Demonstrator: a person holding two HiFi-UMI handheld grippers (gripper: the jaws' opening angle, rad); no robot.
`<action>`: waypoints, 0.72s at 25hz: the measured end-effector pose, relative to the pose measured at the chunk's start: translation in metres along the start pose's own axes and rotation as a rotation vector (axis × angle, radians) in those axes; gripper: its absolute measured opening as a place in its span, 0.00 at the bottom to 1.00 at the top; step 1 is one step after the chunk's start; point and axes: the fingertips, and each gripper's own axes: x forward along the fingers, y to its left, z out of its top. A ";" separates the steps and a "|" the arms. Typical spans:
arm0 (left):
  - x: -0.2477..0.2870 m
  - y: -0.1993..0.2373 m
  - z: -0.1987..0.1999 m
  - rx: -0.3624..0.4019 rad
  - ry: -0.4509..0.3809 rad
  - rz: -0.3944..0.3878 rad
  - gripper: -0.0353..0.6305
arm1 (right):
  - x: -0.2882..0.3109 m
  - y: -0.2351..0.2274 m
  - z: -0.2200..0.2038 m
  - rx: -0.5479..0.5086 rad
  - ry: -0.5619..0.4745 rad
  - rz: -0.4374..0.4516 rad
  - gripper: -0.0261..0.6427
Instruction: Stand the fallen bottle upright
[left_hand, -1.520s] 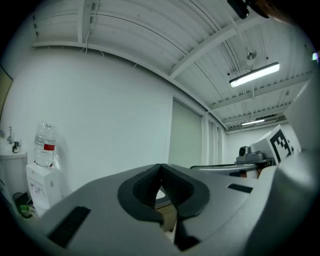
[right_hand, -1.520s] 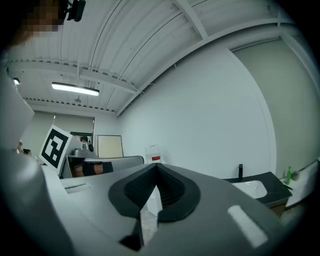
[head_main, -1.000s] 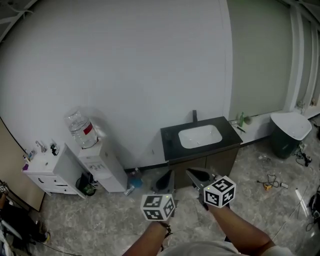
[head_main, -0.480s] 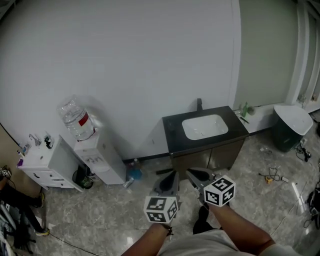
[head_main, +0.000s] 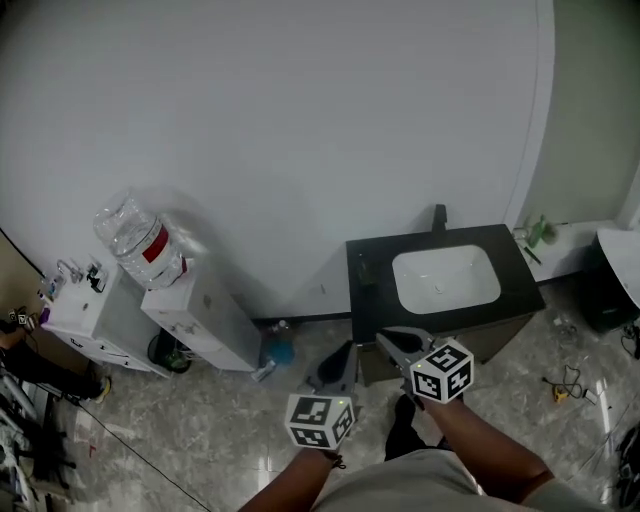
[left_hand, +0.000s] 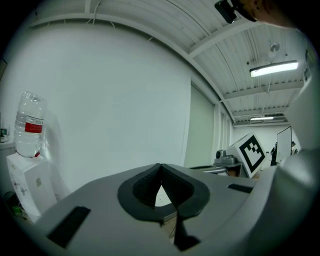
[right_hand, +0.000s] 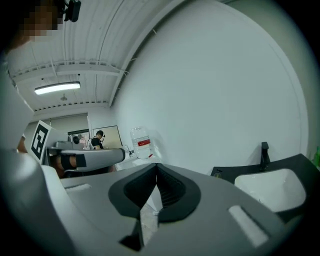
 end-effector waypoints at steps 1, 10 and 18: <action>0.025 0.010 0.001 0.000 0.016 0.009 0.06 | 0.017 -0.025 0.005 0.005 0.021 0.010 0.04; 0.181 0.108 0.000 -0.154 0.068 0.108 0.06 | 0.168 -0.198 0.005 0.010 0.365 0.104 0.04; 0.246 0.193 -0.012 -0.188 0.091 0.089 0.06 | 0.290 -0.320 -0.050 0.144 0.671 -0.033 0.06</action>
